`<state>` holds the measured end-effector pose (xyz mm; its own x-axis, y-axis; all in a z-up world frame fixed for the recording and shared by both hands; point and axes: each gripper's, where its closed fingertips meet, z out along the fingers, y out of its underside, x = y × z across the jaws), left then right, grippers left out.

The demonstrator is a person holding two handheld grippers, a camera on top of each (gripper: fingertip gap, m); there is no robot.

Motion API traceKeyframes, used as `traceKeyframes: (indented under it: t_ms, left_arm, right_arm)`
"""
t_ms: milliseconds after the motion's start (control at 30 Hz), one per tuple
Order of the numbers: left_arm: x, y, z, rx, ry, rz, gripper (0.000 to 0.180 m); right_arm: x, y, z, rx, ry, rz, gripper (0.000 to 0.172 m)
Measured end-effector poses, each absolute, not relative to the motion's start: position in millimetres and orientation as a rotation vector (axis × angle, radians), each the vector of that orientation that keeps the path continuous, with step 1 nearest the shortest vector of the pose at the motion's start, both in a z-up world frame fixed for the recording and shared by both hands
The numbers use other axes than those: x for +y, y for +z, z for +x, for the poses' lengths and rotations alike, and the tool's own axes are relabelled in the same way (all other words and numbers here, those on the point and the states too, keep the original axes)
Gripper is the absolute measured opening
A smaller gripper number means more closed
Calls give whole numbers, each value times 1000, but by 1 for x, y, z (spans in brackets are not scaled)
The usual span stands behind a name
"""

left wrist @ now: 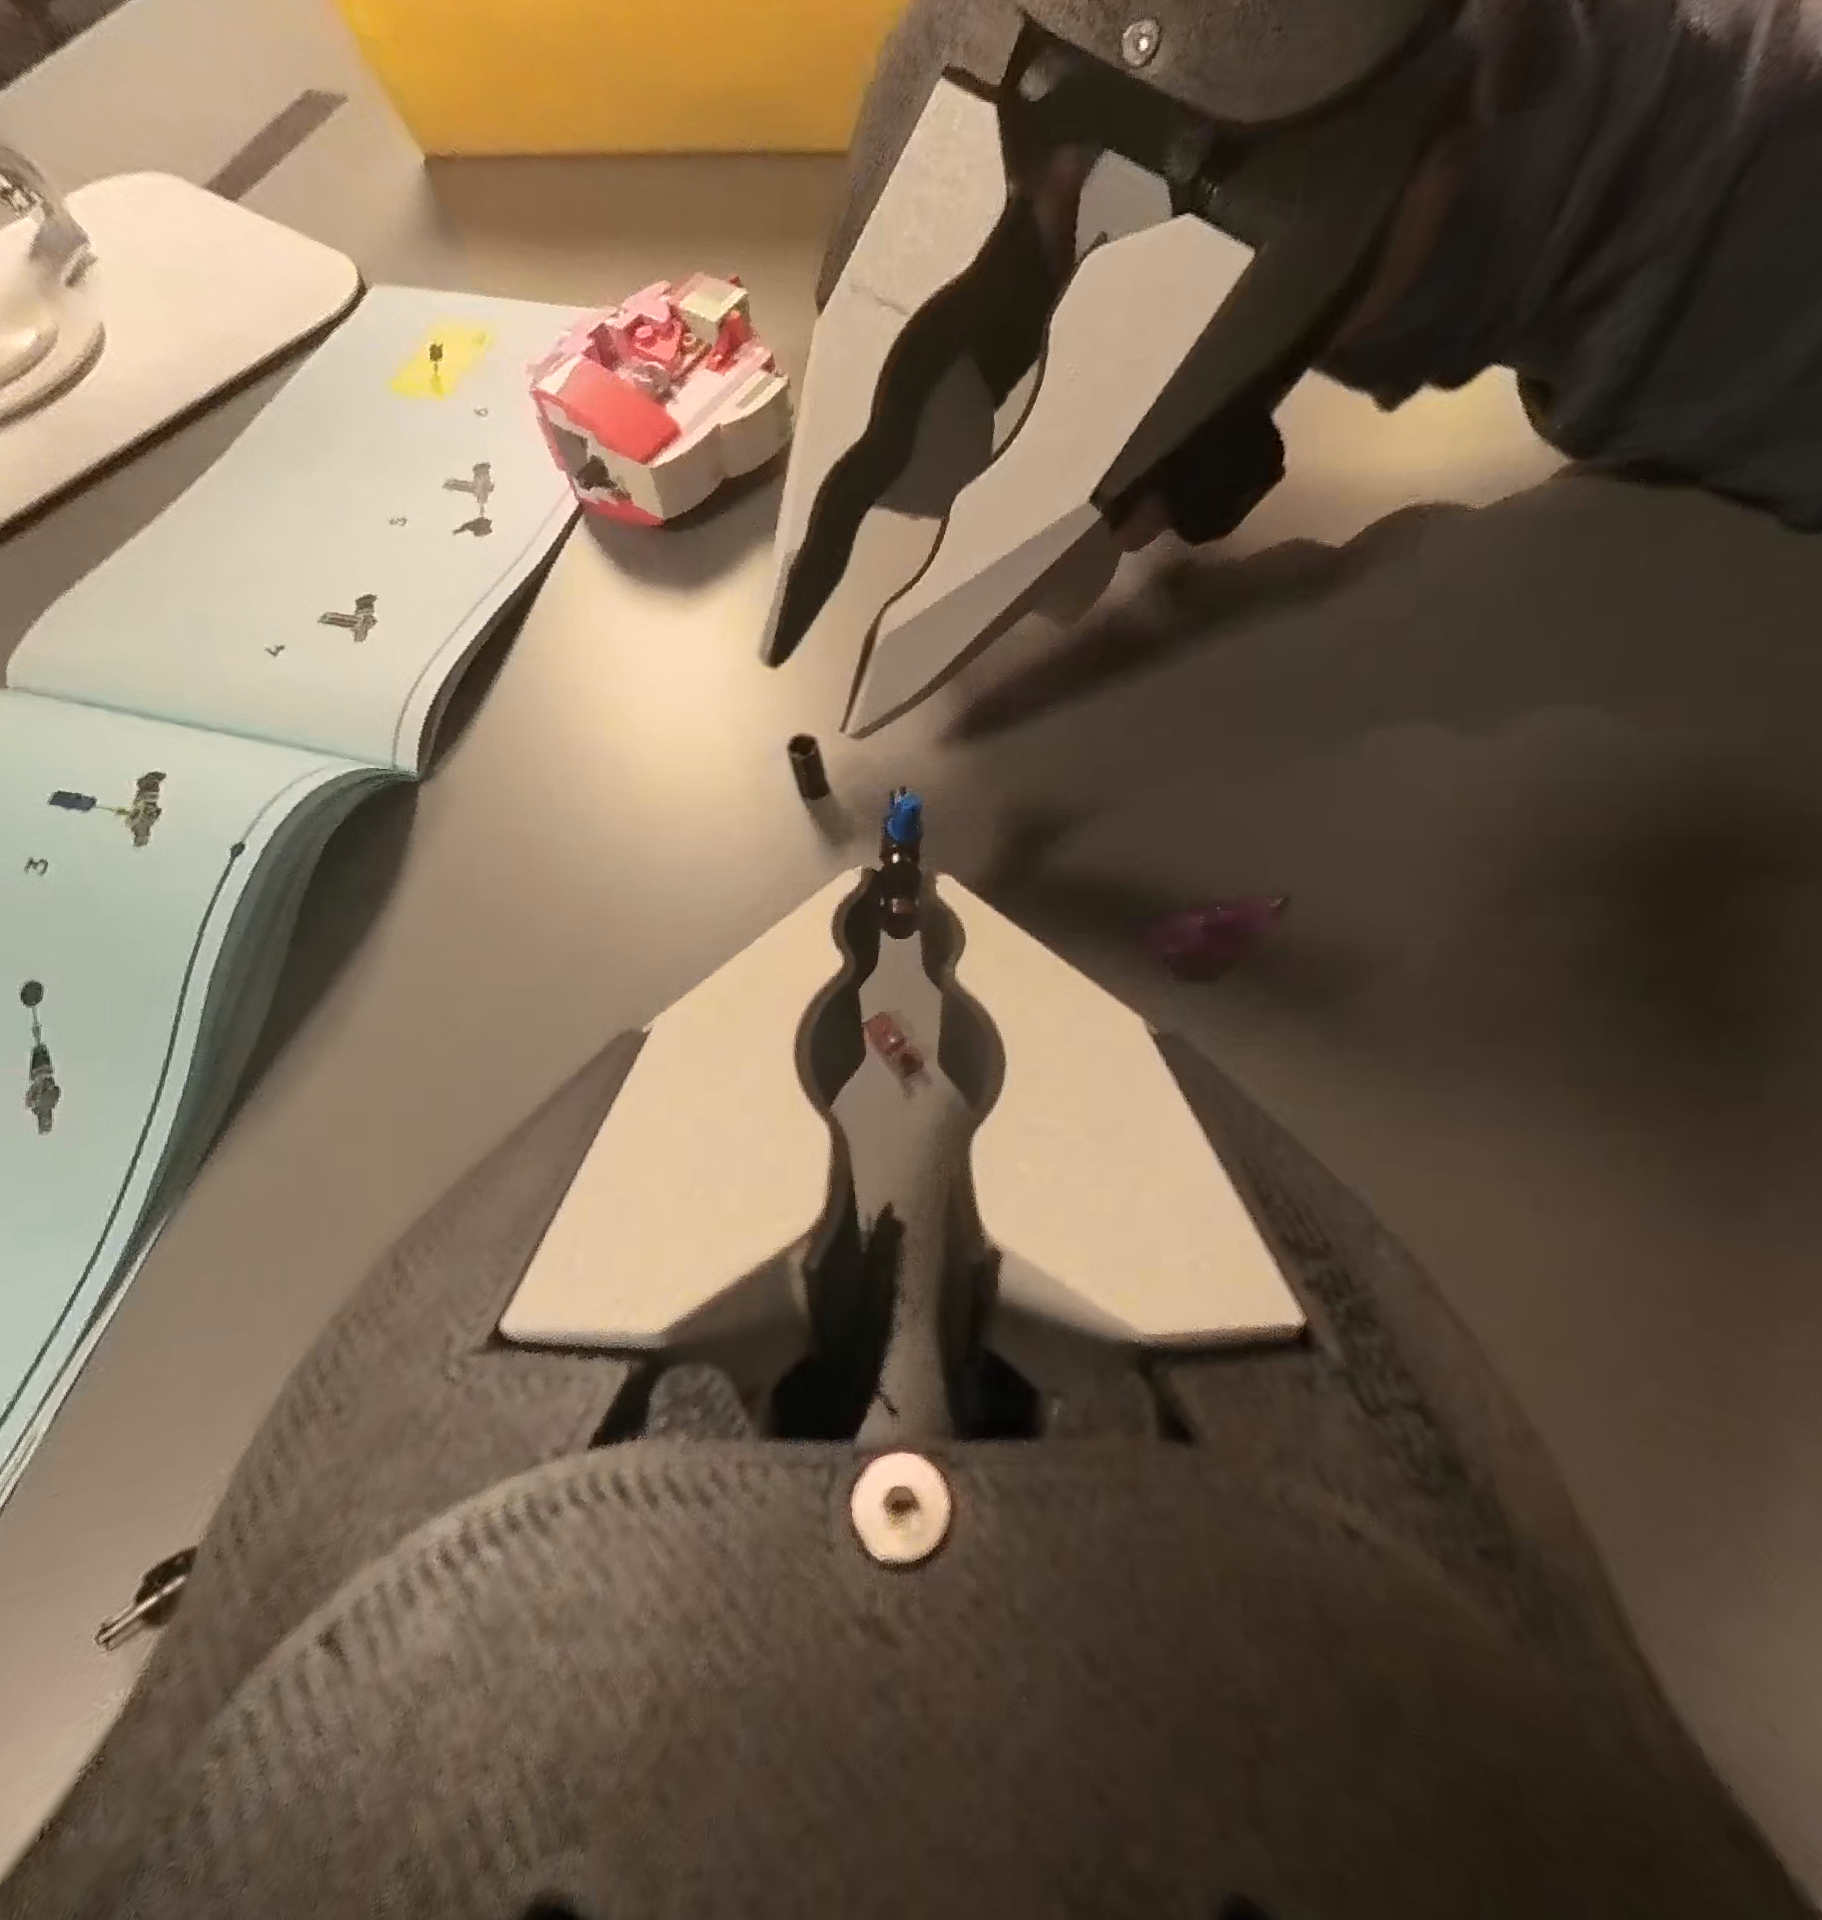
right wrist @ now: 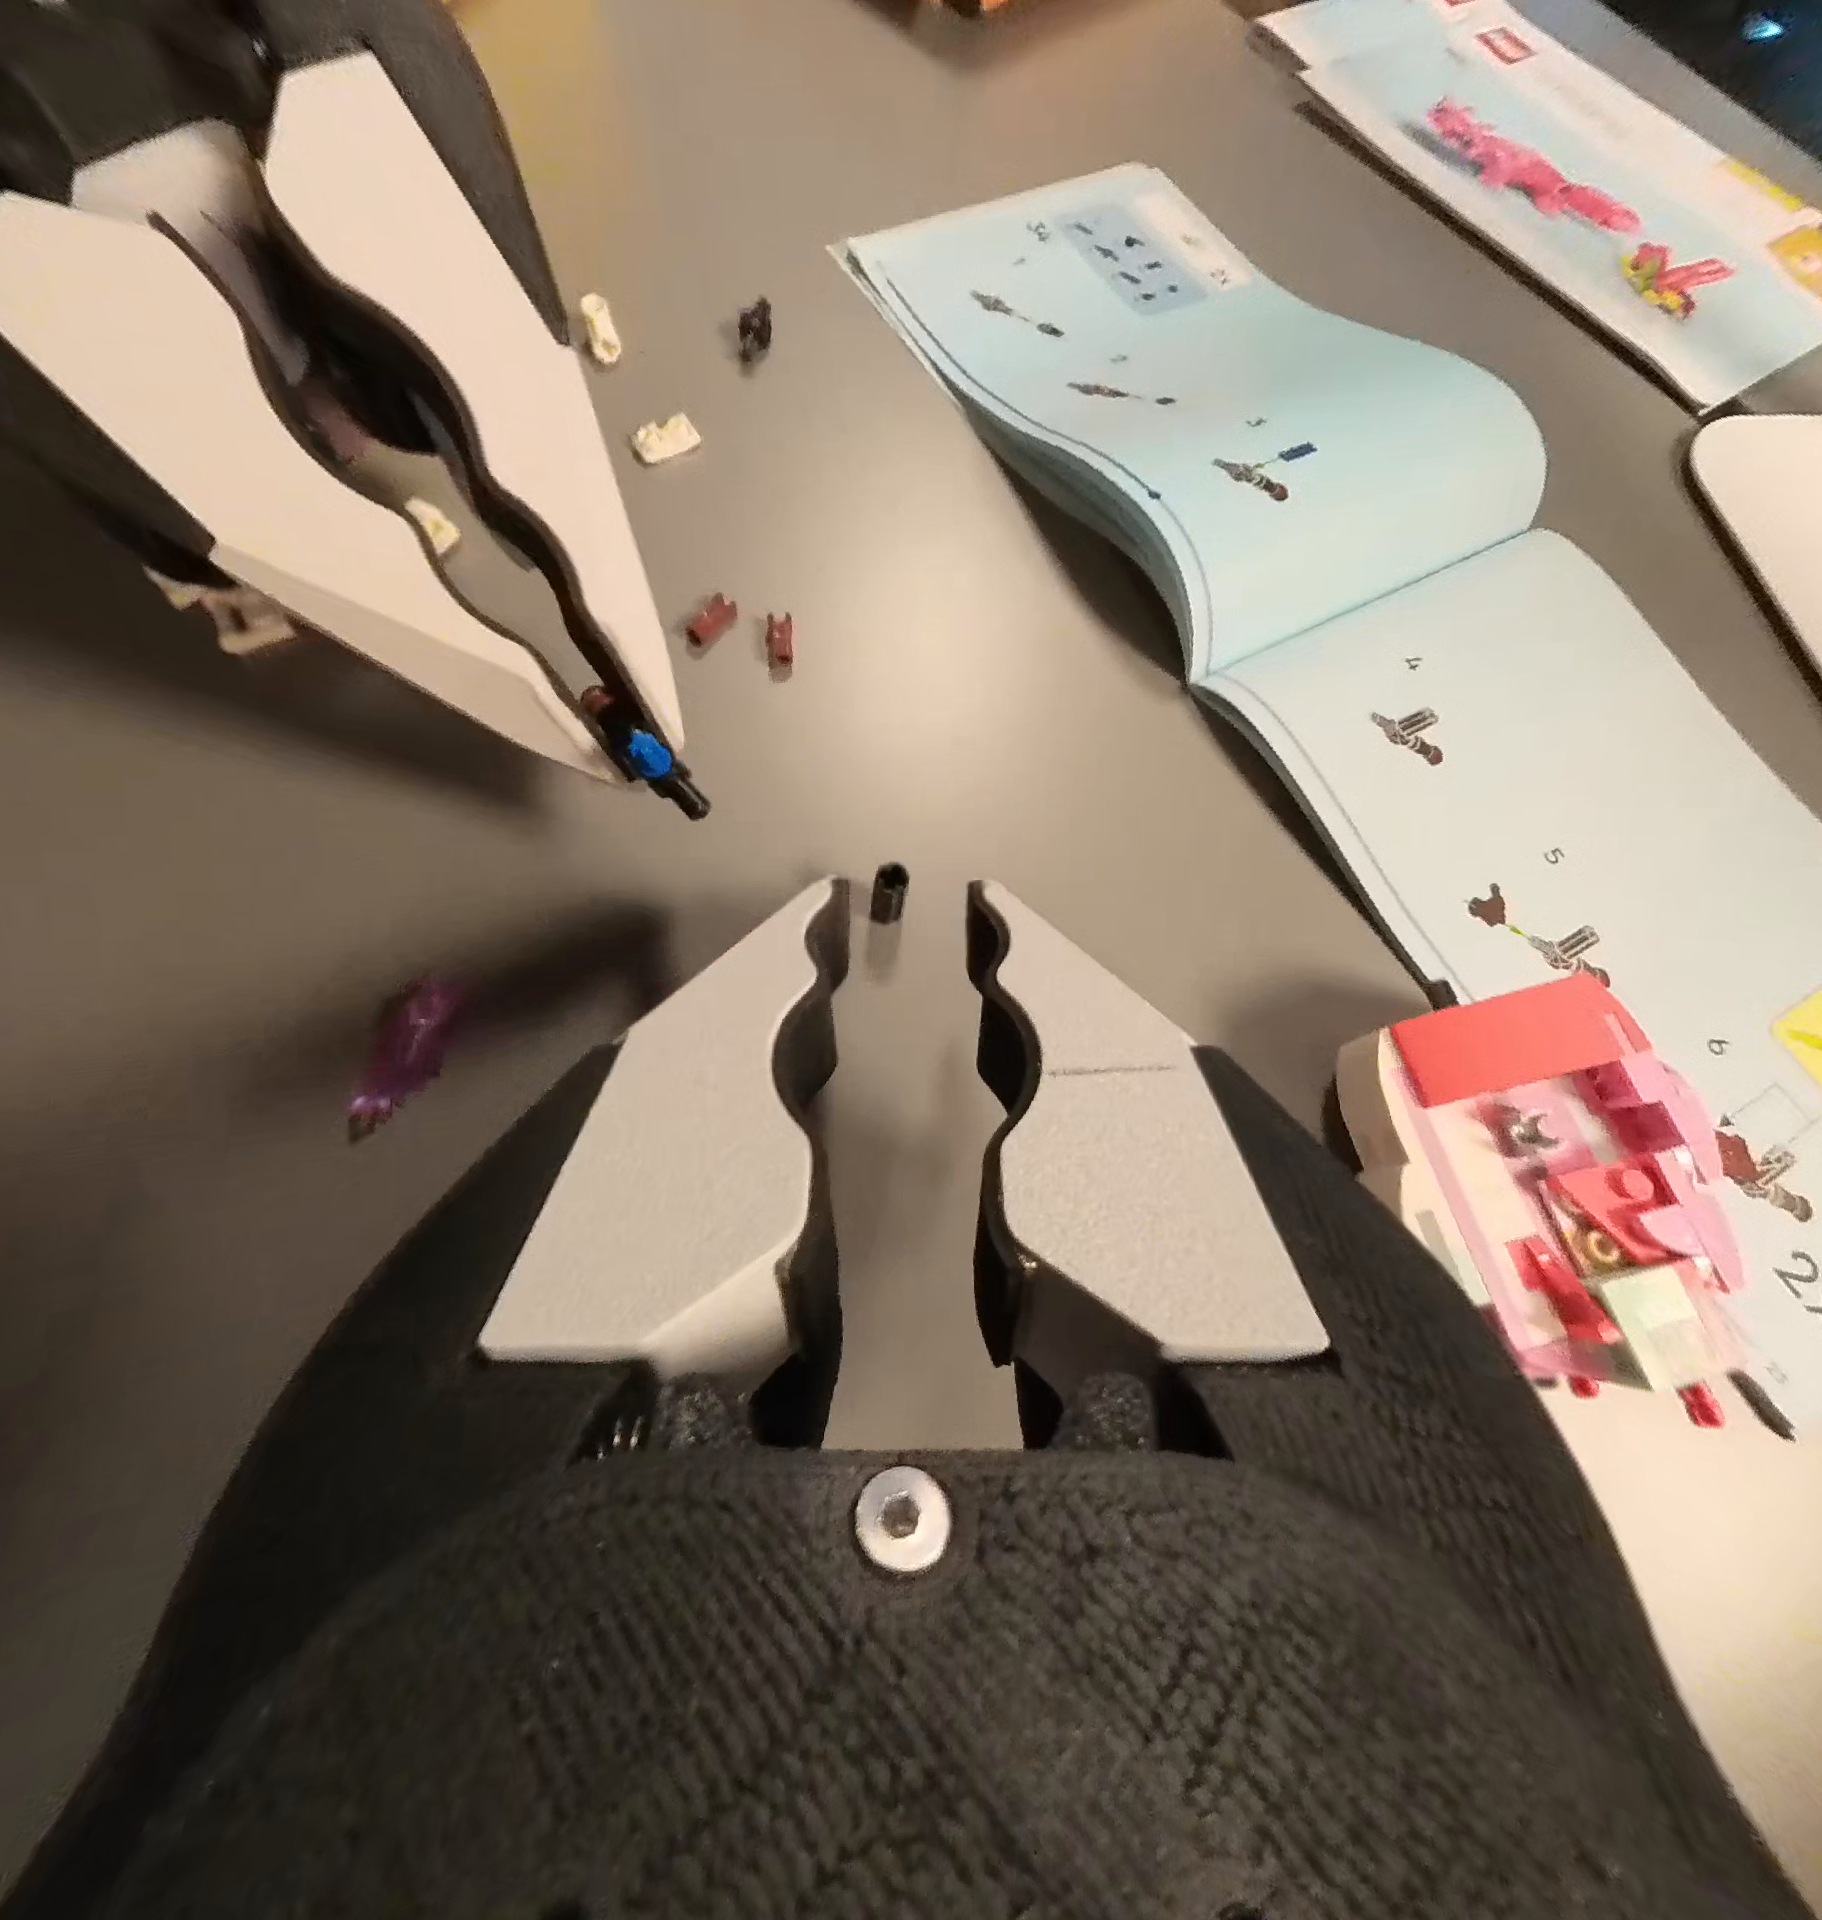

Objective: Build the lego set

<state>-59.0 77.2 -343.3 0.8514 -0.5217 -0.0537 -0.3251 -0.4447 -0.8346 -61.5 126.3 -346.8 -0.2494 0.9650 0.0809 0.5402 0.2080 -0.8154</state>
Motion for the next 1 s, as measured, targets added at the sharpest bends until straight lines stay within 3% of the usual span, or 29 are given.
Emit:
traceKeyframes:
  t_ms: [533,733,1000]
  left_arm:
    - [75,-347,-53,642,-314,-2074,6]
    - [71,-339,-41,743,-322,-1986,6]
    - [65,-336,-29,879,-289,-1909,6]
  right_arm:
    - [120,-359,-65,-1974,844,-1363,6]
    - [72,-296,-40,-1956,1211,-853,5]
    - [57,-307,-31,-2084,1088,-730,5]
